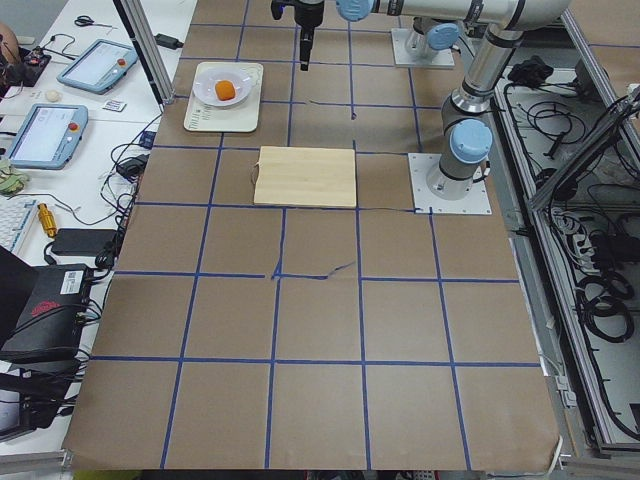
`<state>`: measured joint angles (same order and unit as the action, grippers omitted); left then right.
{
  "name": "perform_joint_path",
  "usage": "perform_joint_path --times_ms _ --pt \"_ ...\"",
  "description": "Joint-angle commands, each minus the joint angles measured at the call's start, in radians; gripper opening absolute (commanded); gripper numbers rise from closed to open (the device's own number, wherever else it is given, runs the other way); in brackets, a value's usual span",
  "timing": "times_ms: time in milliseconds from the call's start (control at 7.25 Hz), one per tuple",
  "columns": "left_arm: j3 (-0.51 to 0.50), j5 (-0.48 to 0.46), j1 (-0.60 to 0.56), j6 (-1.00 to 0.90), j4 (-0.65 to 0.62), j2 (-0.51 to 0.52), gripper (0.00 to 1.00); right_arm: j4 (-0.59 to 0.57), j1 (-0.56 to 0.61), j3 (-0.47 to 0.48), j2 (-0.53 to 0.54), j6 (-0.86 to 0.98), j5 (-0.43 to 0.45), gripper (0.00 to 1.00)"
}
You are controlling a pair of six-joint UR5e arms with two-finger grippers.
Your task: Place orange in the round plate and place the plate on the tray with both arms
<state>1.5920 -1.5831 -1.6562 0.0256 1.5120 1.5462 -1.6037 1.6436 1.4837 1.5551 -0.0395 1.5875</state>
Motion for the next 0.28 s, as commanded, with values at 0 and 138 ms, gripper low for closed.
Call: perform_joint_path --times_ms 0,138 --pt "0.000 0.000 -0.001 0.000 0.001 0.000 1.00 -0.001 -0.025 0.006 0.011 0.001 -0.014 1.00" --pt "0.000 0.000 -0.001 0.000 0.001 0.000 1.00 -0.001 -0.033 0.003 0.011 0.003 -0.009 1.00"
